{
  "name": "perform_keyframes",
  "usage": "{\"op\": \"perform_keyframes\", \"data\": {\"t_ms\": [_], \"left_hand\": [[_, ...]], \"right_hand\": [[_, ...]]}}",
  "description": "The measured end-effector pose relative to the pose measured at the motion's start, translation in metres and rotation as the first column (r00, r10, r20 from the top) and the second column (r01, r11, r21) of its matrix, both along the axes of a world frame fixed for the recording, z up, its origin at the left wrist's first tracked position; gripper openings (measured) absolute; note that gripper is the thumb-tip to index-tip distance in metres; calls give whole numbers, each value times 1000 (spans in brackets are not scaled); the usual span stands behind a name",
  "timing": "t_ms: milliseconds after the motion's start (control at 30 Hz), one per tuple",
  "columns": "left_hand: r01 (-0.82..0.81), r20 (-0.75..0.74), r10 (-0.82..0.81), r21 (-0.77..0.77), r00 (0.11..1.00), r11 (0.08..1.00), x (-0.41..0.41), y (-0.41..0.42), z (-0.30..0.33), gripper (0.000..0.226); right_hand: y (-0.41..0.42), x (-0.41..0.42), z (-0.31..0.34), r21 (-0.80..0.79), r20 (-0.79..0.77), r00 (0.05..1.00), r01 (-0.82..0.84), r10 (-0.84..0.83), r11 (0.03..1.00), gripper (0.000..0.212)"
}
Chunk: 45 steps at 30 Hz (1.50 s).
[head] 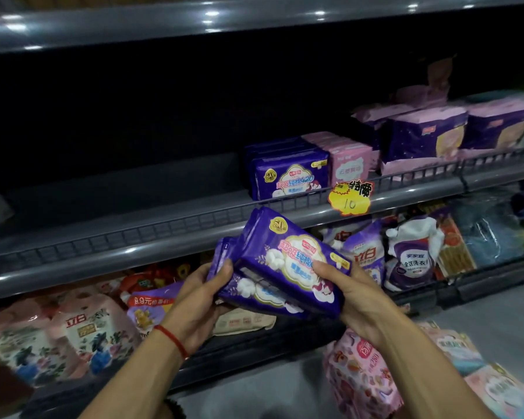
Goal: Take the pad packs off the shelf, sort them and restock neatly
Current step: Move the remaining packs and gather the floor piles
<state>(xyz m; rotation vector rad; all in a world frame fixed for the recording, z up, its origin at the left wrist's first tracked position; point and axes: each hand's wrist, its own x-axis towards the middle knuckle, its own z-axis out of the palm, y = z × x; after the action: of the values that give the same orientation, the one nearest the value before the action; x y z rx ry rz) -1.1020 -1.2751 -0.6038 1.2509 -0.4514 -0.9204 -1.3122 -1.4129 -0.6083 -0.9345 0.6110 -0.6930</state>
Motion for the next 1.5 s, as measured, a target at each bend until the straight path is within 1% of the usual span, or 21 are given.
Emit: {"op": "perform_keyframes", "data": {"t_ms": [67, 133, 200, 267, 300, 367, 400, 500, 533, 600, 667, 700, 767, 833, 900, 967, 1033, 1100, 1133, 1300, 1500], "left_hand": [[9, 10, -8, -32, 1000, 999, -3, -3, 2, 53], [11, 12, -10, -83, 1000, 996, -5, -6, 5, 48], [22, 26, -19, -129, 999, 991, -7, -11, 17, 51], [86, 122, -66, -162, 990, 983, -9, -17, 30, 49], [132, 199, -100, -155, 975, 979, -9, -20, 39, 59], [198, 364, -140, -126, 921, 972, -7, -28, 61, 85], [218, 436, -146, -121, 888, 968, -6, -34, 73, 88], [301, 584, -164, -146, 795, 942, 13, -62, 110, 68], [343, 626, -181, -149, 759, 927, 20, -73, 122, 69], [416, 671, -229, -130, 705, 900, 34, -97, 144, 84], [421, 700, -239, -96, 672, 902, 46, -122, 161, 92], [400, 711, -224, -87, 666, 912, 53, -136, 164, 91], [357, 692, -193, -99, 696, 929, 65, -164, 165, 87], [339, 651, -188, -113, 736, 934, 78, -189, 161, 72], [329, 632, -183, -120, 753, 937, 88, -207, 156, 63], [318, 617, -190, -104, 763, 942, 98, -224, 147, 72], [302, 614, -197, -70, 764, 951, 104, -234, 137, 83], [295, 622, -197, -58, 758, 954, 108, -240, 129, 100], [297, 626, -199, -55, 754, 953, 109, -242, 128, 102], [279, 617, -153, -112, 772, 954, 116, -252, 129, 106], [257, 616, -147, -93, 774, 962, 119, -256, 119, 98]], "right_hand": [[0, -3, 2, 19, 24, 999, 29, -30, 999, 61], [-4, -6, 5, -15, 37, 998, 57, -57, 998, 67], [-8, -8, 9, -71, 35, 997, 72, -70, 995, 74], [-13, -8, 20, -124, 43, 996, 88, -83, 988, 79], [-15, -8, 28, -151, 53, 994, 100, -93, 983, 82], [-23, -8, 50, -221, 68, 992, 119, -106, 968, 86], [-30, -8, 63, -261, 76, 991, 122, -106, 958, 87], [-60, -2, 104, -402, 101, 987, 156, -125, 902, 95], [-72, 2, 118, -452, 106, 985, 171, -138, 875, 98], [-97, 12, 143, -553, 103, 982, 187, -156, 812, 97], [-125, 28, 162, -619, 99, 981, 190, -164, 762, 97], [-139, 38, 169, -635, 97, 980, 193, -171, 748, 99], [-167, 57, 177, -650, 93, 980, 192, -174, 736, 110], [-194, 74, 180, -652, 69, 987, 154, -145, 743, 117], [-218, 88, 178, -664, 27, 992, 111, -124, 740, 111], [-239, 99, 168, -674, -11, 992, 87, -128, 734, 104], [-255, 108, 155, -639, -61, 993, 43, -106, 768, 103], [-262, 111, 145, -593, -99, 992, 3, -76, 805, 97], [-264, 112, 144, -580, -105, 992, -10, -62, 815, 94], [-269, 117, 148, -505, -17, 1000, 11, -23, 863, 81], [-259, 131, 144, -536, -103, 984, 65, -142, 842, 83]]}}
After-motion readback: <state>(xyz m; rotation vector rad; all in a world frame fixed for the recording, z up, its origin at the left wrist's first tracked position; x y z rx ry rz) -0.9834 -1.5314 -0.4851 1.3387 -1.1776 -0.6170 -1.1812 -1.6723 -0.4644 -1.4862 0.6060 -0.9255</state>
